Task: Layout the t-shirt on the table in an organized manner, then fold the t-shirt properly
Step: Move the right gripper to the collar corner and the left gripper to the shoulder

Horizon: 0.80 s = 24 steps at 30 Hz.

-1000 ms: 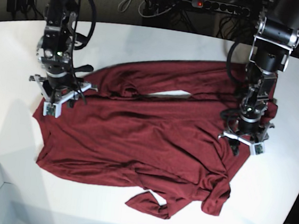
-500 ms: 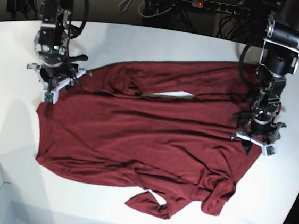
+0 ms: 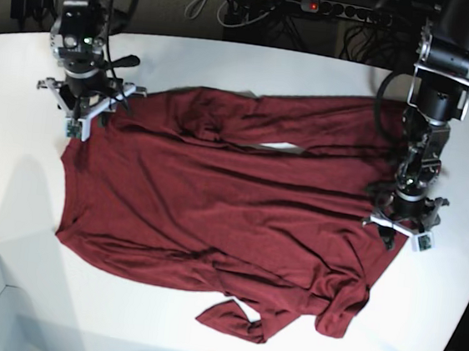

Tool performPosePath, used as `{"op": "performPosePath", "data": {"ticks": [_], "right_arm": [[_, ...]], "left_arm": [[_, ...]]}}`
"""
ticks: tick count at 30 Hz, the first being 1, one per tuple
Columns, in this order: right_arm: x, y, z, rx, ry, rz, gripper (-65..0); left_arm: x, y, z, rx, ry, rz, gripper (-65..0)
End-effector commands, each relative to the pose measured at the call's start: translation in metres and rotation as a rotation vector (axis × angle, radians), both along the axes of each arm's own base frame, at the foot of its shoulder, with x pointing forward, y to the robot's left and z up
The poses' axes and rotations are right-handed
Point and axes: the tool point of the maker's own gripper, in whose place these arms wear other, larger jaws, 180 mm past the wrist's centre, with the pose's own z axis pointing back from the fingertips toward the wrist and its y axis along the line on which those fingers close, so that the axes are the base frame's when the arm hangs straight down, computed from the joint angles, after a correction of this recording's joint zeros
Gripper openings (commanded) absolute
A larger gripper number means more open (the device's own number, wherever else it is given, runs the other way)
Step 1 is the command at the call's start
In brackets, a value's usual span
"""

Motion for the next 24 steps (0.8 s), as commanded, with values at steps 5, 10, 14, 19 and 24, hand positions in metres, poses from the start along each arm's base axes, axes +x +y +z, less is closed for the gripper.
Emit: {"op": "performPosePath", "data": {"ticks": [5, 10, 14, 19, 24], "right_arm": [[0.004, 0.0, 0.024, -0.018, -0.072, 0.013, -45.0], [0.0, 0.0, 0.023, -0.019, -0.061, 0.013, -45.0], [-0.007, 0.0, 0.018, -0.022, -0.045, 0.015, -45.0], [-0.015, 0.0, 0.014, -0.02, -0.027, 0.015, -45.0], [-0.022, 0.001, 0.009, -0.019, -0.007, 0.016, -44.8]], "left_arm": [[0.018, 0.002, 0.063, -0.006, -0.192, 0.002, -31.2], [0.003, 0.006, 0.082, -0.041, -0.234, 0.018, -31.1], [-0.026, 0.013, 0.084, -0.082, -0.195, 0.033, -30.9], [-0.073, 0.022, 0.089, -0.093, -0.168, 0.049, -30.8], [-0.122, 0.022, 0.087, -0.07, -0.133, 0.051, -30.7]]}}
